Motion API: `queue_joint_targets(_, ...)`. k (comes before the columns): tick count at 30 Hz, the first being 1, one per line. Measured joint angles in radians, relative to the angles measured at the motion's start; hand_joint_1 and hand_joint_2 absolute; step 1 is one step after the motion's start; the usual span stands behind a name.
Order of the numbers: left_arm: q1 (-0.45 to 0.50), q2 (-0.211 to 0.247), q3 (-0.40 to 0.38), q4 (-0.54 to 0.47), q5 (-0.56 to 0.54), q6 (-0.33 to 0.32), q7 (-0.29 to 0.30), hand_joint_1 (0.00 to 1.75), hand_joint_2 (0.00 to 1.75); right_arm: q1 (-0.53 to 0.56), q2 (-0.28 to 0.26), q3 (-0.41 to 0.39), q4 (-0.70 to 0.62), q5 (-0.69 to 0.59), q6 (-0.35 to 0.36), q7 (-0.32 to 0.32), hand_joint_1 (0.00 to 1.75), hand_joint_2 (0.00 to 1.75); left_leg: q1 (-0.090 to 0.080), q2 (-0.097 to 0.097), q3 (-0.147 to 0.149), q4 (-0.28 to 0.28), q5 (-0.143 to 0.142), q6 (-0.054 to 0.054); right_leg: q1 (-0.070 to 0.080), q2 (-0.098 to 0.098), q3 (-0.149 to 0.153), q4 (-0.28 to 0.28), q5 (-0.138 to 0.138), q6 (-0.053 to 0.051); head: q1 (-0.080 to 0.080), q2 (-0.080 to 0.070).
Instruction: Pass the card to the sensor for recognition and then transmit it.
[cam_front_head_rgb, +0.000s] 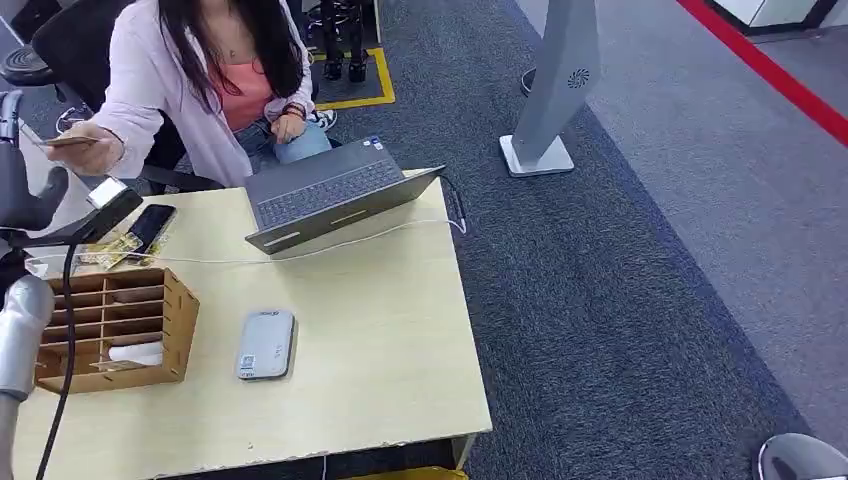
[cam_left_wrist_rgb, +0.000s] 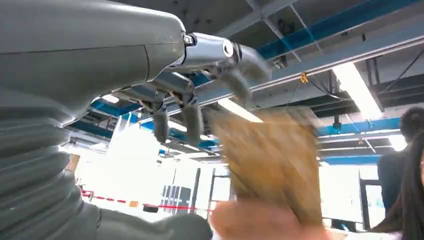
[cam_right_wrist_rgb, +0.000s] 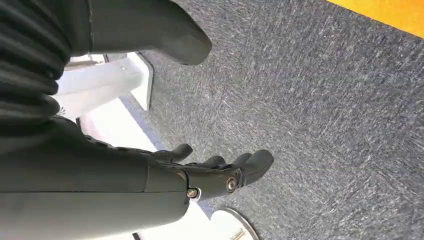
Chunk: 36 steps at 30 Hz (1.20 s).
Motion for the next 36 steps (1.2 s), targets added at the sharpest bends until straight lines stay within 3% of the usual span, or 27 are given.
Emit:
queue_joint_targets(5, 0.024, -0.001, 0.001, 0.000, 0.034, 0.021, -0.032, 0.00, 1.75, 0.000, 0.000, -0.001, 0.000, -0.003, -0.002, 0.001, 0.00, 1.75, 0.000, 0.000, 0.000, 0.000, 0.000, 0.000, 0.000, 0.000, 0.000, 0.000, 0.000, 0.000, 0.000, 0.000)
queue_joint_targets(8, 0.090, -0.003, 0.002, -0.055, 0.076, 0.023, -0.065, 0.00, 1.75, 0.000, 0.000, -0.006, 0.000, -0.012, -0.004, 0.004, 0.00, 1.75, 0.000, 0.000, 0.000, 0.000, 0.000, 0.000, 0.000, 0.000, 0.000, 0.000, 0.000, 0.000, 0.000, 0.000)
queue_joint_targets(13, 0.307, -0.017, 0.002, -0.287, 0.126, 0.022, -0.101, 0.00, 1.75, 0.001, 0.000, -0.028, 0.000, -0.030, -0.013, 0.015, 0.00, 1.75, -0.001, 0.001, 0.000, 0.000, -0.001, 0.001, -0.001, 0.001, -0.001, -0.001, 0.000, 0.000, 0.000, 0.000)
queue_joint_targets(19, 0.633, -0.050, 0.000, -0.600, 0.089, 0.046, -0.130, 0.00, 1.75, 0.008, 0.001, -0.060, 0.000, -0.054, -0.040, 0.035, 0.00, 1.75, -0.001, 0.003, -0.002, 0.000, -0.003, 0.001, -0.001, 0.003, -0.003, -0.001, -0.001, 0.001, 0.001, 0.000)
queue_joint_targets(25, 0.853, -0.065, 0.000, -0.766, 0.076, 0.074, -0.146, 0.00, 1.75, 0.012, 0.005, -0.088, 0.000, -0.064, -0.055, 0.044, 0.00, 1.75, -0.001, 0.003, -0.003, 0.000, -0.003, 0.001, -0.001, 0.003, -0.004, -0.001, -0.001, 0.001, 0.001, 0.000)
queue_joint_targets(29, 0.931, -0.053, 0.002, -0.805, 0.098, -0.013, -0.121, 0.00, 1.75, 0.012, 0.007, -0.103, 0.000, -0.064, -0.058, 0.048, 0.00, 1.75, -0.001, 0.001, -0.004, -0.001, -0.002, 0.001, -0.001, 0.001, -0.004, -0.001, -0.001, 0.001, 0.001, 0.000)
queue_joint_targets(36, 0.947, -0.003, 0.057, -0.807, 0.145, -0.199, -0.084, 0.00, 1.75, 0.012, 0.007, -0.111, -0.001, -0.055, -0.056, 0.044, 0.00, 1.75, 0.000, 0.001, -0.004, -0.001, -0.001, 0.001, 0.000, 0.000, -0.004, -0.001, 0.000, 0.000, 0.001, 0.000)
